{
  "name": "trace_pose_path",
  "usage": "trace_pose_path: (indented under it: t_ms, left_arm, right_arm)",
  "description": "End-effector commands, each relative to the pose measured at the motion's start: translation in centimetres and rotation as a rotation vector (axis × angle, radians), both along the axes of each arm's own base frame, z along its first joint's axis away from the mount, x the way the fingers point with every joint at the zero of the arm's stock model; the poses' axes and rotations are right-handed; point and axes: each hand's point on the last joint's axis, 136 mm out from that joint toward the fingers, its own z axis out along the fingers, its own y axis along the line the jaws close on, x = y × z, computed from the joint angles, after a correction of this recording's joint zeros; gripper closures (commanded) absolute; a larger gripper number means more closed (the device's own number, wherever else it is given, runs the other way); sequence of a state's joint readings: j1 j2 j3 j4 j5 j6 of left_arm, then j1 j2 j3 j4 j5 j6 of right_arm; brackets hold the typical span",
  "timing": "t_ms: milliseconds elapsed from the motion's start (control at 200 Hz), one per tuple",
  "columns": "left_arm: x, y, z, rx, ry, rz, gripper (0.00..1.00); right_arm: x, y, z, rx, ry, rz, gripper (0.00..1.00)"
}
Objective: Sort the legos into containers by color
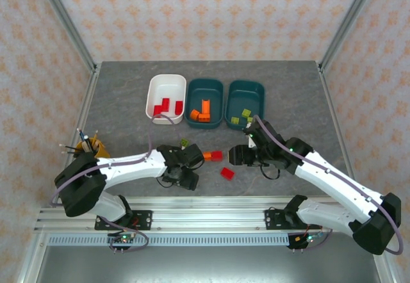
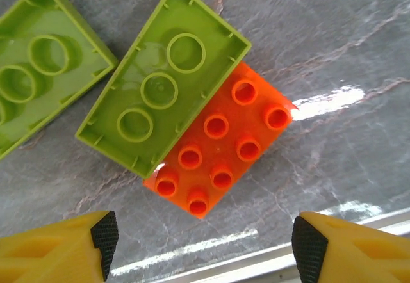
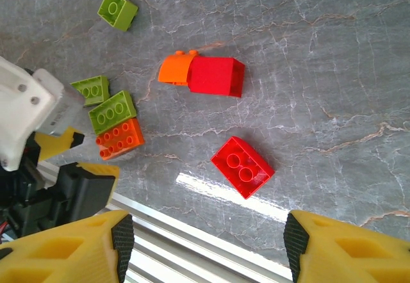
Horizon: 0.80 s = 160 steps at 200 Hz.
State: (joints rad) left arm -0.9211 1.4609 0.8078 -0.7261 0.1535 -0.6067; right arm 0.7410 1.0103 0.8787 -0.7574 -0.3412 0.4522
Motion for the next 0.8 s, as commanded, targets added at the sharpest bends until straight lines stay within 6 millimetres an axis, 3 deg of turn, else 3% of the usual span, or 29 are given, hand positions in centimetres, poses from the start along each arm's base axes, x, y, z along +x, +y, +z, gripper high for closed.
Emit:
trace_pose_path:
  t_ms: [0, 445, 796]
  left_arm:
    - [0.2, 0.3, -0.5, 0.008, -0.025, -0.013, 0.24]
    - [1.6, -1.9, -2.0, 0.004, -0.012, -0.092, 0.26]
    - [1.8, -3.6, -2.1, -0.001, 0.018, -0.145, 0.49]
  right_arm:
    - [0.5, 0.3, 0.6, 0.019, -0.021, -0.023, 0.35]
    - [1.0, 0.6, 0.5, 0.016, -0.011, -0.043, 0.36]
    - [1.0, 0.7, 0.2, 0.023, 0.000, -0.043, 0.36]
